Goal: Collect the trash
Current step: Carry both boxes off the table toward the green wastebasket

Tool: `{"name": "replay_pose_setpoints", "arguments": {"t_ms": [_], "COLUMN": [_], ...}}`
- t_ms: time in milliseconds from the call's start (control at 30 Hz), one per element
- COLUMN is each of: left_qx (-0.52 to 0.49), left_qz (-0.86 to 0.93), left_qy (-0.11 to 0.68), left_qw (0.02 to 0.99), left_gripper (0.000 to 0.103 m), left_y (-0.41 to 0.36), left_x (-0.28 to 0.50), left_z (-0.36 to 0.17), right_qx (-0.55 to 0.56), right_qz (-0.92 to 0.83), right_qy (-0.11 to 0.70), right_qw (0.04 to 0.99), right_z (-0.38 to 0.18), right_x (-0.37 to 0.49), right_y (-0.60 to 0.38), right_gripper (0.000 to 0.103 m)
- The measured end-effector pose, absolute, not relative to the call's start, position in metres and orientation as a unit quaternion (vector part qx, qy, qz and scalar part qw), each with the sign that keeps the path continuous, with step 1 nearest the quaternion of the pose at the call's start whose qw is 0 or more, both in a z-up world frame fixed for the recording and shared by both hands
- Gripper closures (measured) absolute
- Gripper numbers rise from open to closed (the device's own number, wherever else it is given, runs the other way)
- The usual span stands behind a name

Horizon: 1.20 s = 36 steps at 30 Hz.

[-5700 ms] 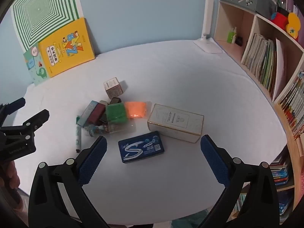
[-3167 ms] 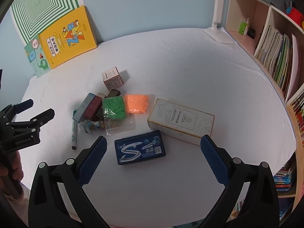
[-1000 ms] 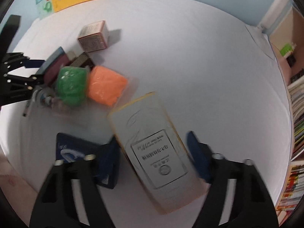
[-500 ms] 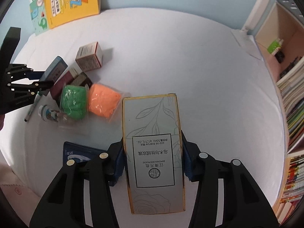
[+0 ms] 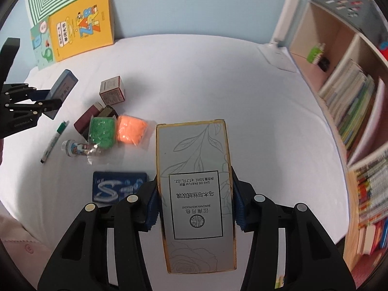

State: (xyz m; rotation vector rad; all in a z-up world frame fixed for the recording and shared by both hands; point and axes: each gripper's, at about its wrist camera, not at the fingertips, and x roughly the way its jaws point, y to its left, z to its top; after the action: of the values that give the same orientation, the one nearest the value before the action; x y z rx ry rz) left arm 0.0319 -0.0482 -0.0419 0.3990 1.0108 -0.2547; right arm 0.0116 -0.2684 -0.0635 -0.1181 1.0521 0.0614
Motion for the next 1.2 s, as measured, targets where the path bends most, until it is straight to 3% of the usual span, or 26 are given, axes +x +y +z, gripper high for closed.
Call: {"name": "replay_pose_setpoints", "arguments": {"t_ms": [633, 1200], "left_qx": [0.31, 0.451], "left_qz": [-0.374, -0.559], "left_qy": [0.417, 0.391], "left_qw": [0.768, 0.575], "left_gripper": [0.074, 0.074], "left_y": [-0.211, -0.344], "left_x": [-0.072, -0.248], "left_z": [-0.063, -0.142], "right_qx": [0.099, 0.315], "right_qz": [-0.155, -0.297], "right_qy": [0.492, 0.492], "right_qw": [0.851, 0.756], "right_z": [-0.067, -0.147], "right_x": [-0.187, -0.381], "right_y": [-0.347, -0.384], "right_gripper": [0.053, 0.053]}}
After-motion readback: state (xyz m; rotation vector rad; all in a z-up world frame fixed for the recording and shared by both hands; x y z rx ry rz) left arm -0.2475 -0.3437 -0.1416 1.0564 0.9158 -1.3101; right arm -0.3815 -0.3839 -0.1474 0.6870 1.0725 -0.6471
